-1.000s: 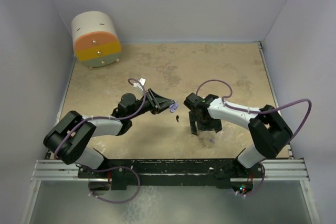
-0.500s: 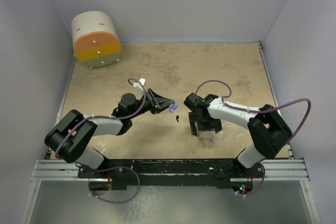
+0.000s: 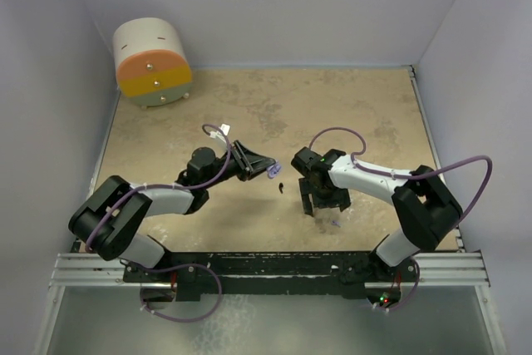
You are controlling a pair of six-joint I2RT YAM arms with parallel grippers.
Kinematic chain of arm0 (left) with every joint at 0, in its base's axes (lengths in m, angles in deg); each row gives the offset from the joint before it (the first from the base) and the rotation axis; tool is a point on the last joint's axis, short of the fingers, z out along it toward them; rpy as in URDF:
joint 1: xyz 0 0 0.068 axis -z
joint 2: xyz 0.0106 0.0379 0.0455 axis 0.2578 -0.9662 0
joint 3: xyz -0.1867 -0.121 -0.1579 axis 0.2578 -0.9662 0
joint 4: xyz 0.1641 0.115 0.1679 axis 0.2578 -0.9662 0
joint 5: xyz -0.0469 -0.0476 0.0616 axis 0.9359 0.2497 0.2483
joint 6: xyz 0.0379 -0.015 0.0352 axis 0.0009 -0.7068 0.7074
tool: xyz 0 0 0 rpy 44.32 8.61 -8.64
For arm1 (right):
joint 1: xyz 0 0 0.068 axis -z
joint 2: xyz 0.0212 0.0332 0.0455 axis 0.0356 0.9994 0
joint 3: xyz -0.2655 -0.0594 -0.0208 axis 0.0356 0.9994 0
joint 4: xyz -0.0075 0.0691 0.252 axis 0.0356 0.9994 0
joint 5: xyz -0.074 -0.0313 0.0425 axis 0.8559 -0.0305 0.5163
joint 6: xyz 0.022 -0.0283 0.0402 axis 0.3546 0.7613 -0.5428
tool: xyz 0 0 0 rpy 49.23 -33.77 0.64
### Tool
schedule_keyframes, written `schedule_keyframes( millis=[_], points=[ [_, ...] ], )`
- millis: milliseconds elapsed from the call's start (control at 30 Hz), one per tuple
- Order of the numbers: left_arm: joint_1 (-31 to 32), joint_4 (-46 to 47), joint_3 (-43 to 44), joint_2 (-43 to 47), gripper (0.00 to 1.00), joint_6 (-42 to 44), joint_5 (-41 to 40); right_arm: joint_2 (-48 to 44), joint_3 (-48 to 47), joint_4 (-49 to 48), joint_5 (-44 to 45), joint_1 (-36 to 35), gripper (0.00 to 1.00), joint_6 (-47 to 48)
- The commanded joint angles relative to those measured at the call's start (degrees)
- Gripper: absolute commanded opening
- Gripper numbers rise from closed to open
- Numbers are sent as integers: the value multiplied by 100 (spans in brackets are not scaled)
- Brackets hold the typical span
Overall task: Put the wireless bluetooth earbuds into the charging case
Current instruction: Adjust the earbud at the center of the board.
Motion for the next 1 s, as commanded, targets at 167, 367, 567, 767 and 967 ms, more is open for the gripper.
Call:
schedule_keyframes(
  millis=[167,367,567,767,967],
  points=[
    [-43,-59,301,246,0,286,-142,-78,-350,135,113,25,87,-57],
    [65,-235,348,350,0,556,-154,-294,-1462,82,756,255,96,-547],
    [276,-776,373,634,0,859,-431,-513,-2013,-38,1288,964,99,-494],
    [684,-974,414,648,0,994,-803,-1133,-1743,-785,1257,1725,100,136],
    [1029,-894,379,582,0,963,-1111,-1243,-1333,-813,1017,1825,100,207]
  ],
)
